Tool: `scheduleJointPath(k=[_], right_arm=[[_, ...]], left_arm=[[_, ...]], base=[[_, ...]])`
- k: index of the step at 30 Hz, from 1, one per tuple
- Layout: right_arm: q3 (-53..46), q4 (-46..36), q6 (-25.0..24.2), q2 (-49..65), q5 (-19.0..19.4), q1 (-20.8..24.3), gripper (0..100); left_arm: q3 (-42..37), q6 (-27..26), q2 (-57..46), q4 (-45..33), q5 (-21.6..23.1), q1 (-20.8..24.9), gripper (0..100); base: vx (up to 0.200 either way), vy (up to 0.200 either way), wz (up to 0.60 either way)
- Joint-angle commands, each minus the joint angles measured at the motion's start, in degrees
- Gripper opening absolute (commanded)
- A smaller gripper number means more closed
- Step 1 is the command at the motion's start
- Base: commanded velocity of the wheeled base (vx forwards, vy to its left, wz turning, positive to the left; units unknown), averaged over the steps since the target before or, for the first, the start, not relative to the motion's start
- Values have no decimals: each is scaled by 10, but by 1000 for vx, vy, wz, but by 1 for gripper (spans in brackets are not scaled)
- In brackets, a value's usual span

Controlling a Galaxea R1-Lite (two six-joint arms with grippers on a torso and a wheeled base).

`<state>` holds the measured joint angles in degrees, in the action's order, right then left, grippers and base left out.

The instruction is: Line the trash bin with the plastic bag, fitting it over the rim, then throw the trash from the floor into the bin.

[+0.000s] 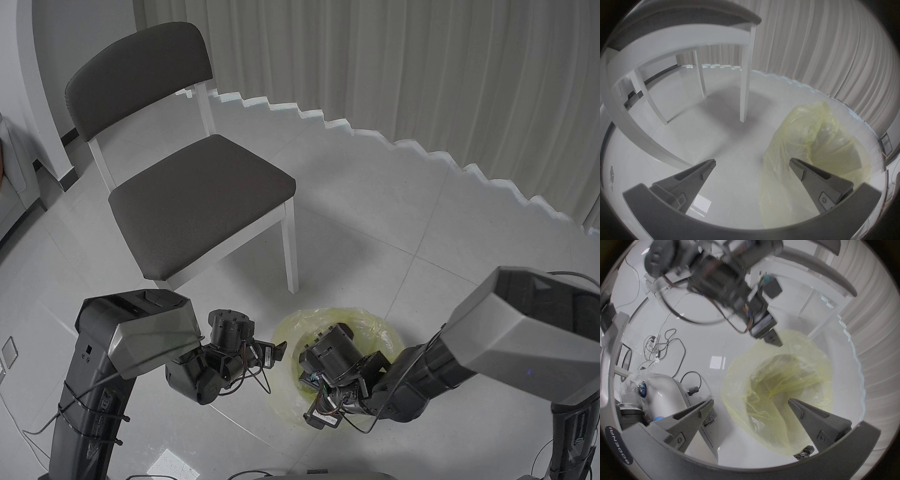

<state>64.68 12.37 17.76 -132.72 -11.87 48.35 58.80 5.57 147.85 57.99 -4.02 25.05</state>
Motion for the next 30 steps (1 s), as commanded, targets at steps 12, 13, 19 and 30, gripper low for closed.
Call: scheduleJointPath(k=[12,13,19,30], right_arm=[[-66,0,-7,196,21,-91,100],[-67,1,-7,198,21,-98,100],[-67,2,-8,207,22,-127,100],[-77,3,-10,201,43,-185,100]], left_arm=[[339,-71,81,-302,4,-19,100],[356,-72,89,-316,3,-18,100],[458,-85,140,-370,5,-16,100],[558,-86,201,-481,21,-8,100]], base=[[0,0,0],[0,0,0],[0,0,0],[0,0,0]])
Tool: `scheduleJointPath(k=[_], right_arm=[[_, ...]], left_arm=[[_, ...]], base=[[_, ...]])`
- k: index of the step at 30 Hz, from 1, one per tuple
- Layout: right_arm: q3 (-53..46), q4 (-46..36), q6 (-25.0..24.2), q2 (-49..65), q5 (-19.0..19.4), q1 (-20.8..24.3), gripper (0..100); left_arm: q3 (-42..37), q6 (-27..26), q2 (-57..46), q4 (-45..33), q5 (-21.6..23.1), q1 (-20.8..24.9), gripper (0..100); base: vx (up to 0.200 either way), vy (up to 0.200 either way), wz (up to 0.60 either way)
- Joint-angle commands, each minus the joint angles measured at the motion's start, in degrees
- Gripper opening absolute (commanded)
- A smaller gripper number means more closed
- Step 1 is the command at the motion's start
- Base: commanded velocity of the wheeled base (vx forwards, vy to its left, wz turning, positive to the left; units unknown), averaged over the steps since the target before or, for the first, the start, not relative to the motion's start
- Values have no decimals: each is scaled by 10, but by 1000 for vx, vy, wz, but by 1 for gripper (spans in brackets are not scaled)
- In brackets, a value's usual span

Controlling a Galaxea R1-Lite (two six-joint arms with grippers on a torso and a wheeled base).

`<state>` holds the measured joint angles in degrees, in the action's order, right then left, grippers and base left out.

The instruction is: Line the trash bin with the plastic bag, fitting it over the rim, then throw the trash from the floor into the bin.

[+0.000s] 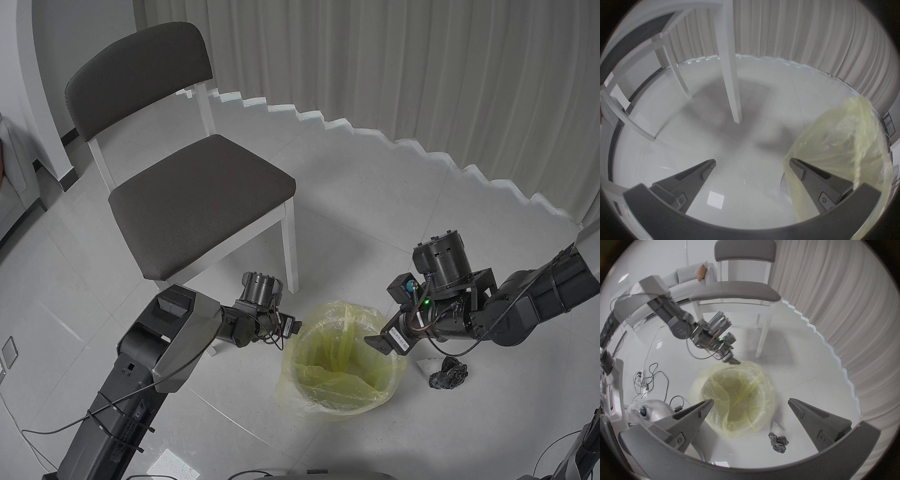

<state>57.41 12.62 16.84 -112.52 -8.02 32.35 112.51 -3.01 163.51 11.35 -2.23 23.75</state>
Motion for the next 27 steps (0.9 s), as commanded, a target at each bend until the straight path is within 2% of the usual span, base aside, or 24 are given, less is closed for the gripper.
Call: scheduleJointPath(k=[1,7,12,19,21,27], right_arm=[[-5,0,0,-1,6,-30,100],[-5,3,0,-4,26,-57,100],[-5,19,0,-14,29,-79,100],[-8,31,0,-56,43,-121,100],[-8,39,0,-68,48,-128,100],[10,57,6,-157,50,-203,100]], left_arm=[[21,2,44,-15,3,6,100],[21,8,15,-13,4,-1,100],[14,49,-43,-9,6,-4,100],[-142,54,-149,68,28,-14,100],[-164,54,-158,83,28,-18,100],[-294,56,-210,172,28,-26,100]], base=[[0,0,0],[0,0,0],[0,0,0],[0,0,0],[0,0,0],[0,0,0]])
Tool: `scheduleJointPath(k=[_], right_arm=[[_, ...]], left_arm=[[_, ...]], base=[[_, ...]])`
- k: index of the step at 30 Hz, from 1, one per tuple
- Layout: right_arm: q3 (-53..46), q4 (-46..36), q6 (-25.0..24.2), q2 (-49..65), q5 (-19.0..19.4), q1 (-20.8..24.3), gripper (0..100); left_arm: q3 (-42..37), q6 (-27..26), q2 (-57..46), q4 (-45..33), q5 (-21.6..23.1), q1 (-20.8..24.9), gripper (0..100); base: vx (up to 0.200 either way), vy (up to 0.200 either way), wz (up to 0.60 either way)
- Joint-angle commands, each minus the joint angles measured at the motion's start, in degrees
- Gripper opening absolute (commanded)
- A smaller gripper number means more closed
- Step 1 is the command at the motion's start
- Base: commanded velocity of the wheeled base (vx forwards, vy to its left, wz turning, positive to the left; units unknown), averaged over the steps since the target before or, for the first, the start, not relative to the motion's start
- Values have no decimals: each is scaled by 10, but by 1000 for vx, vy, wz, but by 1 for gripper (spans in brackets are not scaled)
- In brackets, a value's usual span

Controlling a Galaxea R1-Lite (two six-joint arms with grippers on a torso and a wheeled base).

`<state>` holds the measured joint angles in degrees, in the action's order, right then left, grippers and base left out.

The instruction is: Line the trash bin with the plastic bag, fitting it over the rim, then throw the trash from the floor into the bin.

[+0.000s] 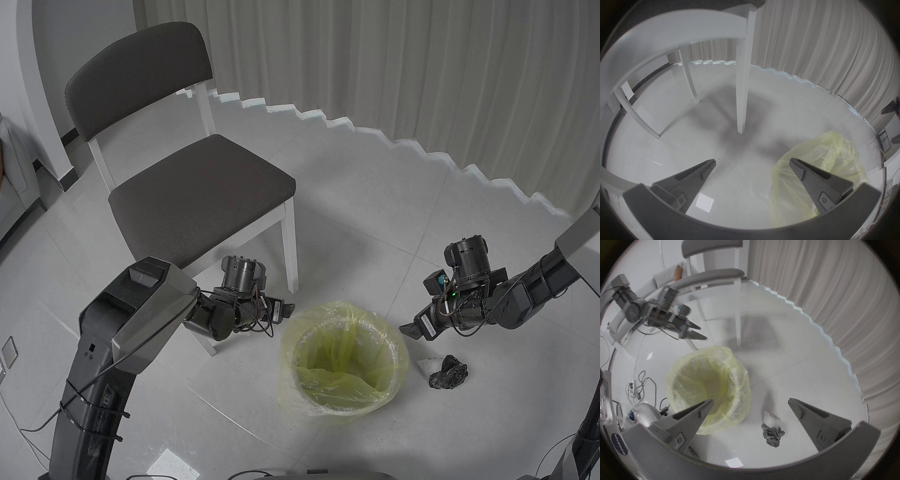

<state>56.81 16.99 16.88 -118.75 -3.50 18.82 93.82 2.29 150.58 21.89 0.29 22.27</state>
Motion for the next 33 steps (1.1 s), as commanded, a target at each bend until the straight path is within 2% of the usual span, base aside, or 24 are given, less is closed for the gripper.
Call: scheduleJointPath(k=[1,9,15,25,29,31,33], right_arm=[[22,13,6,-105,5,-75,100],[138,4,4,-195,6,-128,100],[260,-73,27,-281,5,-170,100],[443,-137,27,-392,10,-192,100],[479,-208,37,-401,11,-193,100],[523,-270,40,-427,11,-193,100],[536,-285,39,-434,11,-193,100]], left_arm=[[-120,3,-87,80,3,-12,100],[-253,25,-148,182,29,-7,100],[-315,25,-151,258,29,-5,100],[-336,42,-143,275,27,-6,100],[-336,42,-143,275,24,-5,100],[-336,42,-137,276,23,-6,100],[-336,42,-136,276,23,-6,100]], base=[[0,0,0],[0,0,0],[0,0,0],[0,0,0],[0,0,0],[0,0,0],[0,0,0]])
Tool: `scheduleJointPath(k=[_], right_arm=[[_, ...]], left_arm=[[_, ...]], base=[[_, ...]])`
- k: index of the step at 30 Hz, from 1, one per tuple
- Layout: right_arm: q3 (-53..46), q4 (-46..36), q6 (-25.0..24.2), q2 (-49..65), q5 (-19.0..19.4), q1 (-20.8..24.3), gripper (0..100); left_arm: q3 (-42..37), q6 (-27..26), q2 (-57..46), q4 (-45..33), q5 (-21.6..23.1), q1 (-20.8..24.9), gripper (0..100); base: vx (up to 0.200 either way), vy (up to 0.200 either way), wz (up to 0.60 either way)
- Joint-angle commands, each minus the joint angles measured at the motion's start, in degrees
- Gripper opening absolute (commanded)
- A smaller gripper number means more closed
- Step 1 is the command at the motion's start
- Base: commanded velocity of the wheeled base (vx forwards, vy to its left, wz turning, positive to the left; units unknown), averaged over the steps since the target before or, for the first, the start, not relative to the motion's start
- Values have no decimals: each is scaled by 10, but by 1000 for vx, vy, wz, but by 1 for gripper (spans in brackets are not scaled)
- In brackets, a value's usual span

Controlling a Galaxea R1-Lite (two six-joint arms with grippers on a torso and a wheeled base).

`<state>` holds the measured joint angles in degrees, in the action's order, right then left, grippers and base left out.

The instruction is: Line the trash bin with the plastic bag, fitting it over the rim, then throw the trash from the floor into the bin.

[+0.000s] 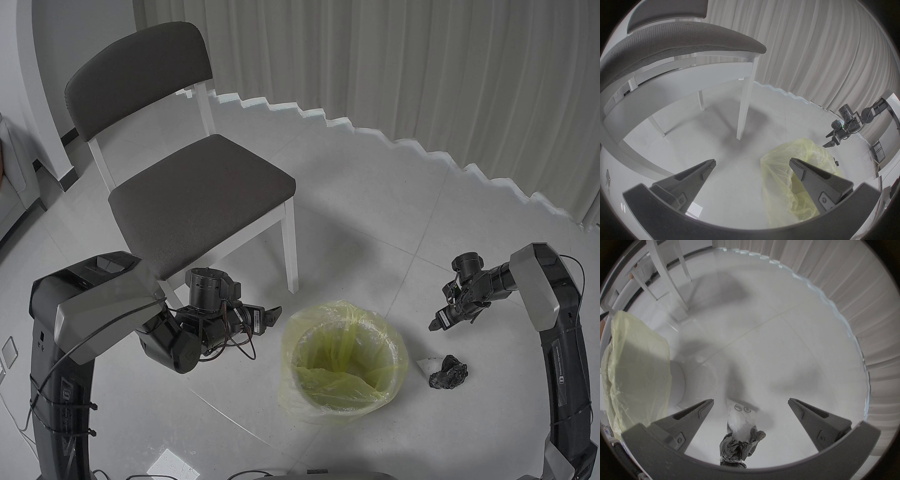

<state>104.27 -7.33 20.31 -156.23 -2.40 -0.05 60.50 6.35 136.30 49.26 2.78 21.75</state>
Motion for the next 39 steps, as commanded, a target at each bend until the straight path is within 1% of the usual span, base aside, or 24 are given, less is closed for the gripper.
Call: scheduleJointPath(k=[1,9,10,13,17,24,30,37,38,39], right_arm=[[74,-59,3,-64,0,-4,100],[103,-122,10,-77,-1,-4,100],[103,-165,10,-85,-2,-4,100],[103,-235,9,-109,-6,-3,100],[103,-297,6,-135,-27,0,100],[103,-303,4,-137,-28,0,100],[103,-297,4,-131,-28,1,100],[103,-291,4,-133,-44,-2,100],[103,-291,4,-134,-45,-2,0],[103,-291,5,-135,-45,-2,0]], left_arm=[[-3,2,9,2,-1,0,100],[3,2,26,3,-2,0,100],[4,2,27,3,-2,0,100],[4,2,28,3,-2,0,100],[2,2,30,3,-2,-1,100],[8,2,37,6,-2,-2,100],[6,1,46,26,-3,-3,100],[5,1,43,27,-4,-1,100],[5,1,43,27,-4,-1,100],[5,1,42,27,-4,-1,100]], base=[[0,0,0],[0,0,0],[0,0,0],[0,0,0],[0,0,0],[0,0,0],[0,0,0],[0,0,0],[0,0,0],[0,0,0]])
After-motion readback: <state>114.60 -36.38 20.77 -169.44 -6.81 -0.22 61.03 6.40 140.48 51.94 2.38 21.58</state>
